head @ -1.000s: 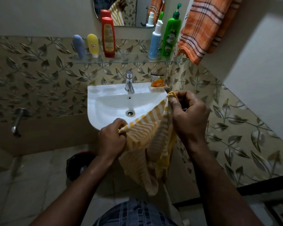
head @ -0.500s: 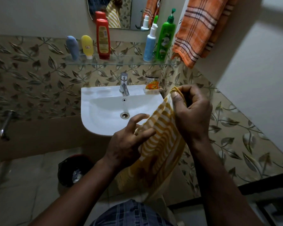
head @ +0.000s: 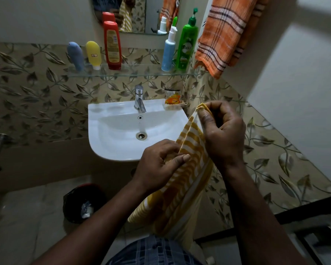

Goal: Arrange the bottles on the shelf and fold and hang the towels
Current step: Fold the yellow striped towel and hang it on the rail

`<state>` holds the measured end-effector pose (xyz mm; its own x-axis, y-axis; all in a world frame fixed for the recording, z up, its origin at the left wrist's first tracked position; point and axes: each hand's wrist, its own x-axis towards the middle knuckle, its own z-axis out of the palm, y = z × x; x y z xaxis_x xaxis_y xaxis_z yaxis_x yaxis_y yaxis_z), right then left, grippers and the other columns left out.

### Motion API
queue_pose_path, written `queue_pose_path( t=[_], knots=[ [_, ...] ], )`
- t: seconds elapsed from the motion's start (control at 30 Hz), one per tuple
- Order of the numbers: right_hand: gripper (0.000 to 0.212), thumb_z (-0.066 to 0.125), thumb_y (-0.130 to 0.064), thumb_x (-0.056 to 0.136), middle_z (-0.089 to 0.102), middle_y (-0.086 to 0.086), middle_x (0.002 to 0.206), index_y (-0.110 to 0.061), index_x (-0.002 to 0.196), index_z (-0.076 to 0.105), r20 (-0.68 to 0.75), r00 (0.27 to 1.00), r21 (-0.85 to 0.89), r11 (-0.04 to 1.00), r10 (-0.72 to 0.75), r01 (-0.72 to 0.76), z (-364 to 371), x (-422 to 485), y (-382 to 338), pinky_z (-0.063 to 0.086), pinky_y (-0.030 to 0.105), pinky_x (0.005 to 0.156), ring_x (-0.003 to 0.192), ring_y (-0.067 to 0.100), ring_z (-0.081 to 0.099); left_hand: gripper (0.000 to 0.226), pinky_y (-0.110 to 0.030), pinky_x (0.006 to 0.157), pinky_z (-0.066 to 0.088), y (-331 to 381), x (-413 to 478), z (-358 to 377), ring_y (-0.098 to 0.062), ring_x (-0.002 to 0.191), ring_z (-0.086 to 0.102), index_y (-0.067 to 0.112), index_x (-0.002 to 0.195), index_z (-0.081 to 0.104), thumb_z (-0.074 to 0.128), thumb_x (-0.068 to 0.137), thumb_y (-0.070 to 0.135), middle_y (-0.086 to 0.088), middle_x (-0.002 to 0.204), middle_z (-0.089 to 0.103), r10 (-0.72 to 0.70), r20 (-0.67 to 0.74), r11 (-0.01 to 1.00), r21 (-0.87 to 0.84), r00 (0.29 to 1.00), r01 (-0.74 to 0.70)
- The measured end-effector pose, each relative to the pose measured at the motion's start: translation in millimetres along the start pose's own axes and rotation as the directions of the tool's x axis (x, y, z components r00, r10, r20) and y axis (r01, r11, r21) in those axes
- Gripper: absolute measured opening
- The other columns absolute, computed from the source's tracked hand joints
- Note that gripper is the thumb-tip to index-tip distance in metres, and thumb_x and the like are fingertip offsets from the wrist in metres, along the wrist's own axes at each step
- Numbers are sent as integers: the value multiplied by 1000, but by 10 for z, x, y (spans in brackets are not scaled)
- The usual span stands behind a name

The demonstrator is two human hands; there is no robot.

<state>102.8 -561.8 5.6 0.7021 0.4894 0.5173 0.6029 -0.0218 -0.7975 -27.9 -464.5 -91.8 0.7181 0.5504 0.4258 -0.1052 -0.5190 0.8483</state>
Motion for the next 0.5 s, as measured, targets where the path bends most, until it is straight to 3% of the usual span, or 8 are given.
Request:
queue_pose_path(
  t=[0.13, 0.27, 0.5],
  knots=[
    [6, 69, -17, 98, 72, -13, 88, -23, 99, 70, -37, 999, -51, 999, 5, -7, -51, 26, 55, 59, 24, 74, 83, 5, 70, 25, -46, 67, 59, 18, 1, -20, -19, 81, 72, 17, 89, 78, 71, 95, 40, 6, 86, 75, -84, -127, 993, -97, 988, 72],
    [5, 70, -18, 97, 71, -15, 91, -18, 102, 72, -46, 999, -140, 990, -9, 2, -81, 14, 142, 58, 21, 76, 85, 1, 68, 23, -45, 59, 58, 58, -4, -116, -19, 68, 72, 19, 77, 76, 75, 92, 36, 2, 72, 74, -179, -154, 978, -139, 972, 158],
    [7, 69, -22, 98, 70, -16, 90, -18, 102, 73, -62, 998, -169, 986, -9, -1, -95, -7, 229, 59, 28, 75, 84, 2, 67, 27, -53, 63, 63, 106, -28, -130, -28, 72, 74, 16, 71, 70, 88, 79, 34, -8, 75, 74, -353, -188, 912, -288, 916, 292]
  ],
)
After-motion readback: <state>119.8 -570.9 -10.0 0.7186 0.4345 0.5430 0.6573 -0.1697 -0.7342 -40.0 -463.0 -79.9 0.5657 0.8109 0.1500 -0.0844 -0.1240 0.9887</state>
